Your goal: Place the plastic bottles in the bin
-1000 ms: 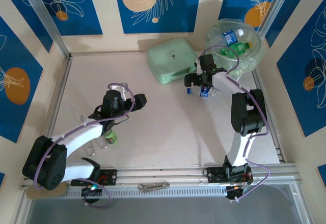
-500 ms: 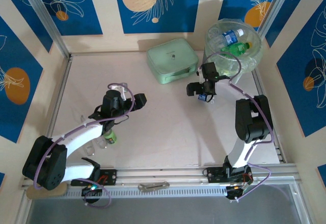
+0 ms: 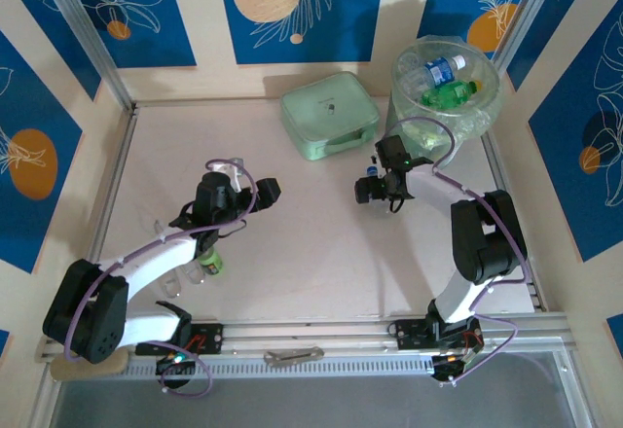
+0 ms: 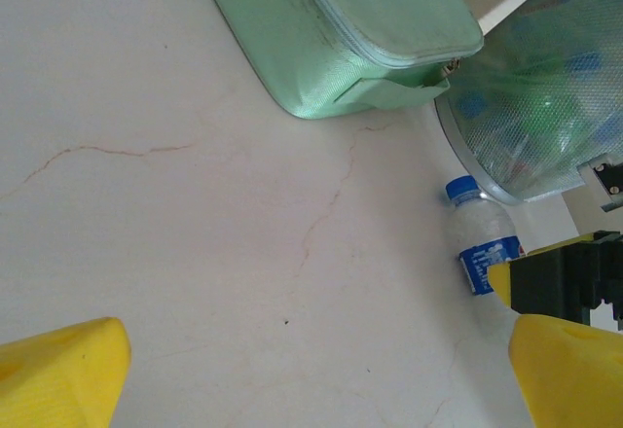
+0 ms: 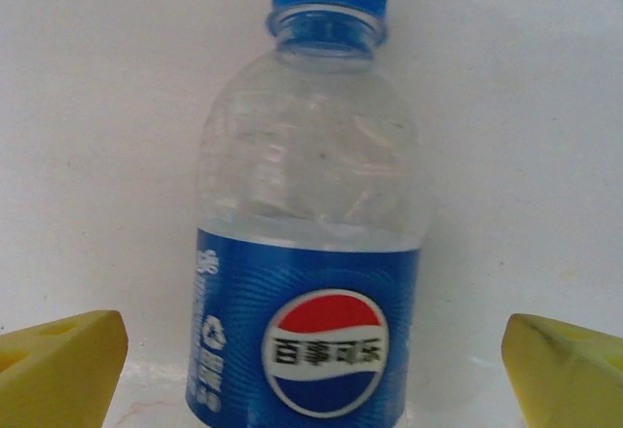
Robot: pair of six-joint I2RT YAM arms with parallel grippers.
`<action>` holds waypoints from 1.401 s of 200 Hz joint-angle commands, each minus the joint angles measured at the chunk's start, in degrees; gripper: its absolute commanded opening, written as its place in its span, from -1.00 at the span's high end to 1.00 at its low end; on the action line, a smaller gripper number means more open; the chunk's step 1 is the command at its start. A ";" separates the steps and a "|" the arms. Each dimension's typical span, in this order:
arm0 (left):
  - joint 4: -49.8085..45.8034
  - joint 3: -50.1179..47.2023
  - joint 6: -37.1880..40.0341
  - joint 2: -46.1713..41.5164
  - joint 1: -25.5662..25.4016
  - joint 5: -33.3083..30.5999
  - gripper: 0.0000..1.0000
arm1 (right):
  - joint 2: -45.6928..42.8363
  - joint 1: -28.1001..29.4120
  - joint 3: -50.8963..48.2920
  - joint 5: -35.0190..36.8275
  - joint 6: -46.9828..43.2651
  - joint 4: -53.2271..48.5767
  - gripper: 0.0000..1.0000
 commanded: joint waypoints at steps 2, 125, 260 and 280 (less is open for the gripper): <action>1.47 -0.69 -0.74 -0.05 0.40 1.12 -0.99 | 2.06 0.51 2.13 0.46 -0.09 -1.55 -0.88; 1.77 -0.84 -0.31 0.22 0.36 0.93 -0.99 | 8.29 3.84 6.75 2.34 -0.38 -4.40 -0.41; 2.60 0.73 -0.44 2.32 0.40 1.63 -0.99 | -13.70 -2.44 10.90 -23.53 8.34 3.08 -0.13; 2.69 0.65 -0.36 2.48 0.40 1.47 -0.99 | -16.57 -4.26 13.82 -28.10 9.88 5.15 -0.13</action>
